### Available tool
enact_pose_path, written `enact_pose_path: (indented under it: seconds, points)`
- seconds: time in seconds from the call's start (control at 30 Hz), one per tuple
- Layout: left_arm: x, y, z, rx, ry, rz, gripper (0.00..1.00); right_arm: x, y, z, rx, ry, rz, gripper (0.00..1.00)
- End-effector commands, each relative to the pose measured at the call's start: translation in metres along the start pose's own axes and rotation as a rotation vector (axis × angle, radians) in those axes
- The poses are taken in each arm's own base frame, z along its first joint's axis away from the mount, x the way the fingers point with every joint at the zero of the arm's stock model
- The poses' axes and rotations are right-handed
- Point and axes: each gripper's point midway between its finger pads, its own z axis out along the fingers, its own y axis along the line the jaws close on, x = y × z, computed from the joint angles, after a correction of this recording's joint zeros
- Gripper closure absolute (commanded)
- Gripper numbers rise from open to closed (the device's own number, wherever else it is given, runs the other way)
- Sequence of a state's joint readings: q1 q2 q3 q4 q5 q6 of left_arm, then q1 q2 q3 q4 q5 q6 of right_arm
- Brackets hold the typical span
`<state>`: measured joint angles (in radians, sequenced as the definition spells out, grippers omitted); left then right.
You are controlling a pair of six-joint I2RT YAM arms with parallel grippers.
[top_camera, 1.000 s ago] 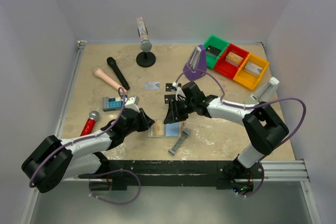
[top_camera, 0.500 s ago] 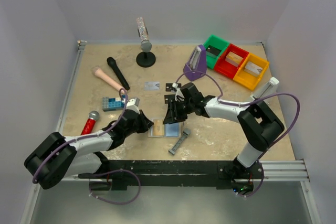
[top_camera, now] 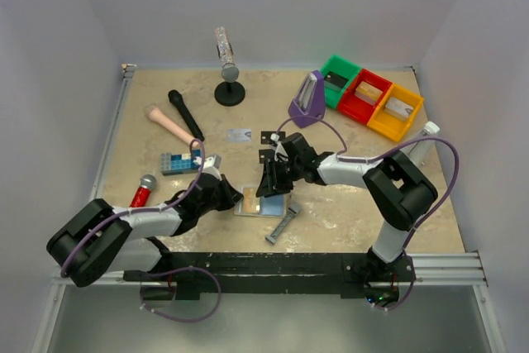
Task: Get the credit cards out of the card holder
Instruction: Remove the credit card from the card holder.
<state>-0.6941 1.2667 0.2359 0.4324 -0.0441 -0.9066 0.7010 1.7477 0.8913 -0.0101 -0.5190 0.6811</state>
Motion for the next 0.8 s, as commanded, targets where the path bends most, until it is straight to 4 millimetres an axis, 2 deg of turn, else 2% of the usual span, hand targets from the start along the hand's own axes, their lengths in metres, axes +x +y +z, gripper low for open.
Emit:
enact_pose_path:
  seconds: [0.0,0.4,0.57,0.77]
  points:
    - [0.005,0.005,-0.001,-0.001,0.006,-0.017,1.0,-0.002,0.008,0.001,-0.04,-0.018,-0.01,0.59]
    - [0.006,0.019,-0.017,-0.029,-0.036,-0.045,1.0,0.002,0.0,0.001,-0.019,-0.022,-0.001,0.59]
    - [0.0,0.03,-0.028,-0.055,-0.094,-0.052,1.0,-0.004,0.002,0.002,-0.016,-0.031,-0.008,0.59]
    - [-0.008,0.031,-0.039,-0.065,-0.127,-0.029,1.0,-0.01,0.005,0.0,-0.01,-0.05,-0.019,0.59]
